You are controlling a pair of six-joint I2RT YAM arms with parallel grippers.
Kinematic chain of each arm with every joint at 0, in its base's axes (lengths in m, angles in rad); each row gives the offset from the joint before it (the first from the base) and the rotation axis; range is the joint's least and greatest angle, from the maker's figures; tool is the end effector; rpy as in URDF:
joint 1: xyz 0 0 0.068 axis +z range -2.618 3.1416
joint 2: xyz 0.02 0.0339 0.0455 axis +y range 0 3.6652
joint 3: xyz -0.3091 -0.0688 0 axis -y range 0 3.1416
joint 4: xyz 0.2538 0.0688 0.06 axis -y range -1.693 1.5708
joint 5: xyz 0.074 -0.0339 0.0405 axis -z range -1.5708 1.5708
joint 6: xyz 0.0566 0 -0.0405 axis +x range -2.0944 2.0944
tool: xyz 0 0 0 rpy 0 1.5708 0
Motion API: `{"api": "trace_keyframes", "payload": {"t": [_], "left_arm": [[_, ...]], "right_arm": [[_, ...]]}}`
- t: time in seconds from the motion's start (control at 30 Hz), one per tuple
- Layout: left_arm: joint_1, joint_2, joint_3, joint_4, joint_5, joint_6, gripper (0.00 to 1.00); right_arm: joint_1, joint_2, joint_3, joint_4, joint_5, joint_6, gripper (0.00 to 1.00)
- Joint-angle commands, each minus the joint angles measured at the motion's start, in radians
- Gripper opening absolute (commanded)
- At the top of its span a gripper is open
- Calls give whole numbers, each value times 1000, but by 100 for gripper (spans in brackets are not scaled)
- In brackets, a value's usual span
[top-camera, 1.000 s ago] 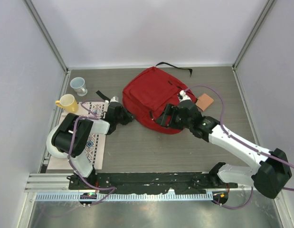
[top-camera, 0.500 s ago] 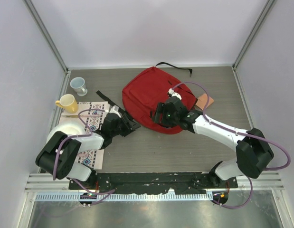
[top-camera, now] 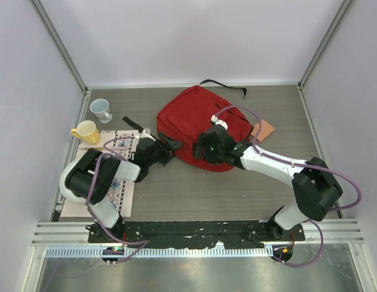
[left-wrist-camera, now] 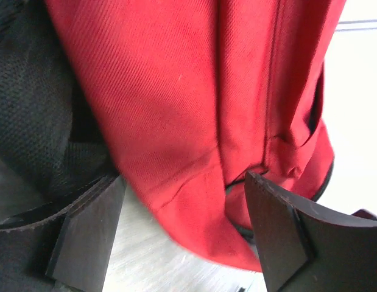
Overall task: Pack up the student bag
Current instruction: Adjust the student bag at the center of the board, then zip the student bag at the center of the board.
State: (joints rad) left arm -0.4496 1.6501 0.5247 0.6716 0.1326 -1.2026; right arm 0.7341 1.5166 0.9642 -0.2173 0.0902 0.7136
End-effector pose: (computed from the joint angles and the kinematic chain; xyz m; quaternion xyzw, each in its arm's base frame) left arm 0.2894 -0.1479 0.1614 -0.2785 0.7998 -0.4269 0.3170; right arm 0.2591 0.2269 0.2493 0.0081 0.9200 0.2269 0.3194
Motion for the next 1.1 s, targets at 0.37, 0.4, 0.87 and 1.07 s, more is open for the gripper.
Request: {"api": "trace_keyframes", "payload": {"t": [0.37, 0.4, 0.87, 1.07], "left_arm": [[17, 145, -20, 263, -48, -117, 18], [17, 133, -20, 257, -48, -115, 8], [-133, -179, -235, 186, -183, -87, 0], [-224, -259, -242, 102, -275, -68, 0]], "right_arm": [[10, -73, -25, 29, 63, 17, 69], [10, -72, -21, 30, 65, 12, 69], [11, 27, 19, 116, 42, 29, 58], [60, 28, 4, 133, 37, 30, 56]]}}
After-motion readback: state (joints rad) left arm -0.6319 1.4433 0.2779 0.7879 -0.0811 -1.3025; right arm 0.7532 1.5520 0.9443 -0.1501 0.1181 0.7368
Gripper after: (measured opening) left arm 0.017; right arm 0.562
